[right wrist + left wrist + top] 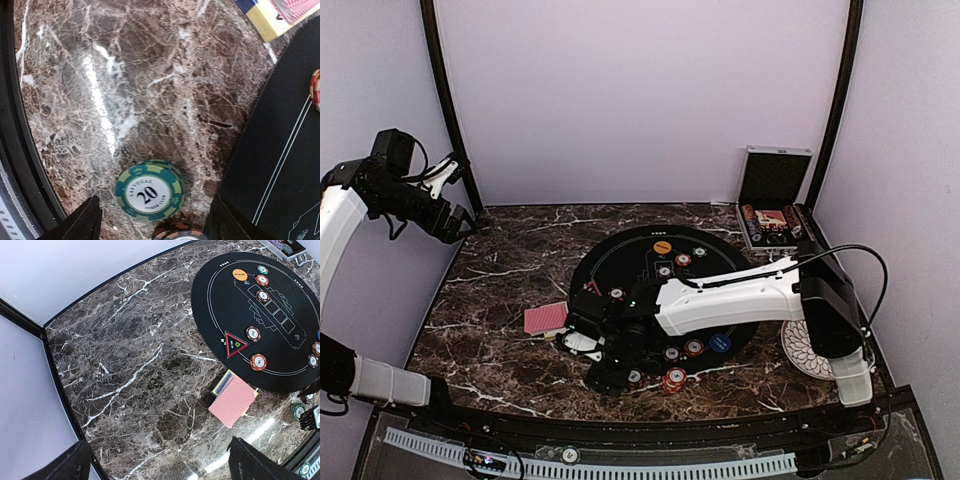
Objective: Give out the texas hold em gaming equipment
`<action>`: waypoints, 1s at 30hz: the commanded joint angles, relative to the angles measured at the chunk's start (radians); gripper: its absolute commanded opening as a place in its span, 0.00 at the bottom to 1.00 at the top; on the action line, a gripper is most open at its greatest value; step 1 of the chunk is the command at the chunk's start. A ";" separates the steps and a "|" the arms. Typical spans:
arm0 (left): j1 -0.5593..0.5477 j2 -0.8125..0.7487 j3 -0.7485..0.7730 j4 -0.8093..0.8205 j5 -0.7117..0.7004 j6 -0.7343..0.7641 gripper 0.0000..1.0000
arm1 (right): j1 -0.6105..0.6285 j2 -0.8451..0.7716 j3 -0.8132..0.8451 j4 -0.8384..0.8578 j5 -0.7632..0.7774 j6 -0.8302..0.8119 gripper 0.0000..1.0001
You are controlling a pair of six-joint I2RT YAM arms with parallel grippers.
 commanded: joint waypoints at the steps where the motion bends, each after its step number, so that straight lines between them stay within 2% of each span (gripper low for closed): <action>1: -0.004 -0.019 -0.005 -0.028 0.014 0.008 0.99 | 0.012 -0.011 0.010 0.019 -0.010 -0.012 0.76; 21: -0.004 -0.015 0.006 -0.027 0.008 0.013 0.99 | 0.014 0.050 0.059 0.006 -0.010 -0.024 0.68; 30: -0.004 -0.016 0.007 -0.028 0.004 0.013 0.99 | 0.014 0.044 0.064 0.014 -0.008 -0.018 0.52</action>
